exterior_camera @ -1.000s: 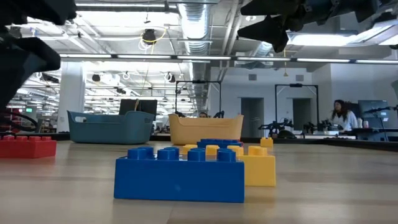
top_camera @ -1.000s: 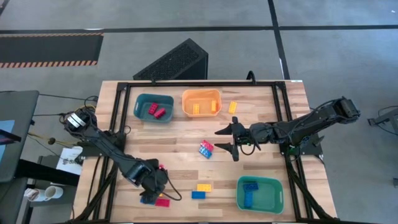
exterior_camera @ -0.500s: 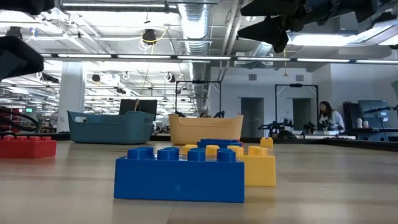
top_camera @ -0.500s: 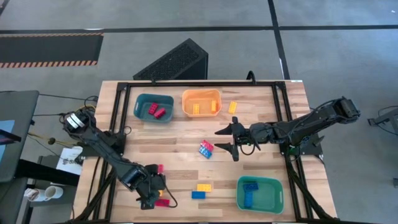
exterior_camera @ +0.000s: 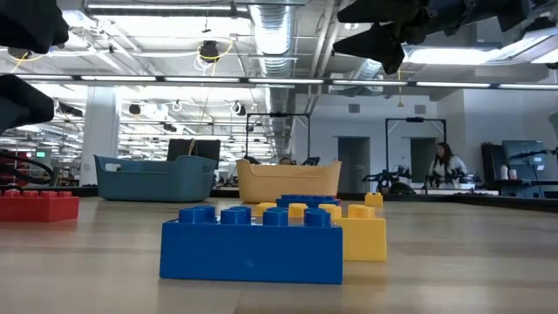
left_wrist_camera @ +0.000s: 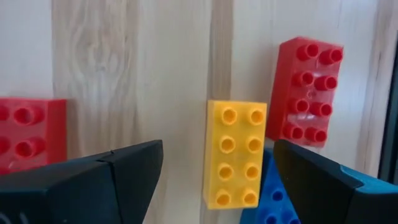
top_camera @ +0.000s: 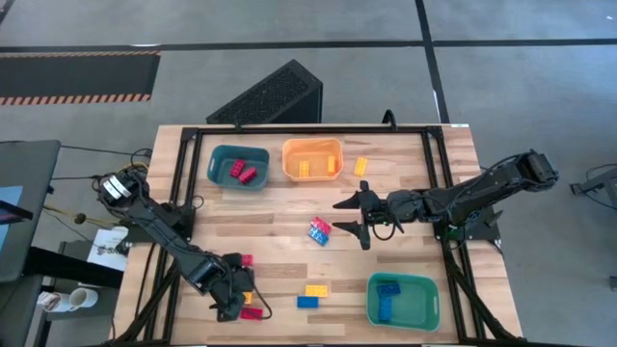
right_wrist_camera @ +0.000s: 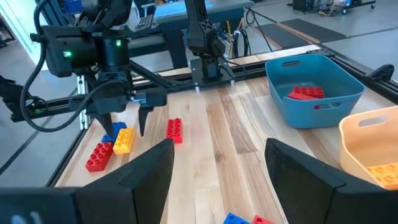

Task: Sort & place blocks by color
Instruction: Put the yellow game piece into the yellow bin

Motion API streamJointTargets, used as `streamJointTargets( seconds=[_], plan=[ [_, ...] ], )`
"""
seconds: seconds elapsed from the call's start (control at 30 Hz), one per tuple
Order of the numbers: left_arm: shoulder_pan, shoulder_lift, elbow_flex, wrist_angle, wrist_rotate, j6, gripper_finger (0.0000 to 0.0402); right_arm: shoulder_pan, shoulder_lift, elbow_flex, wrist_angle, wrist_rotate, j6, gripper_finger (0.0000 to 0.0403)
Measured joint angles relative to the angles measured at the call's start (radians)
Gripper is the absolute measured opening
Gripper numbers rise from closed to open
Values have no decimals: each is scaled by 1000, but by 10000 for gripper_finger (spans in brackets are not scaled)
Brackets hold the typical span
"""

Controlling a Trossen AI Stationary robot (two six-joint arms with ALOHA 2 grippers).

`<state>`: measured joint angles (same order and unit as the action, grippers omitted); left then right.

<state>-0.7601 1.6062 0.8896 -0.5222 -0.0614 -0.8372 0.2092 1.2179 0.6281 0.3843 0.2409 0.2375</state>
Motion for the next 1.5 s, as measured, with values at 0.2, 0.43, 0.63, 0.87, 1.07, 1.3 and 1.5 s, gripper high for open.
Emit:
streamJointTargets(
  seconds=[0.2, 0.43, 0.63, 0.87, 1.07, 1.3, 1.5],
  plan=[
    [0, 0, -4, 16, -20, 0, 288, 0, 0, 0, -2, 0, 0, 276],
    [-6, 58, -4, 36, 14, 5, 288, 0, 0, 0, -7, 0, 0, 276],
    [-6, 90, 1, 25, 13, 6, 288, 0, 0, 0, -8, 0, 0, 276],
    [3, 86, 1, -8, -2, 42, 221, 0, 0, 0, -7, 0, 0, 276],
    [41, 7, 73, -149, -114, 124, 101, 0, 0, 0, -6, 0, 5, 276],
    [120, -257, 73, -170, -430, 280, 101, 0, 0, 0, -9, 0, 1, 276],
    [297, -410, -11, 101, -651, 655, 129, 0, 0, 0, -8, 0, -3, 276]
  ],
)
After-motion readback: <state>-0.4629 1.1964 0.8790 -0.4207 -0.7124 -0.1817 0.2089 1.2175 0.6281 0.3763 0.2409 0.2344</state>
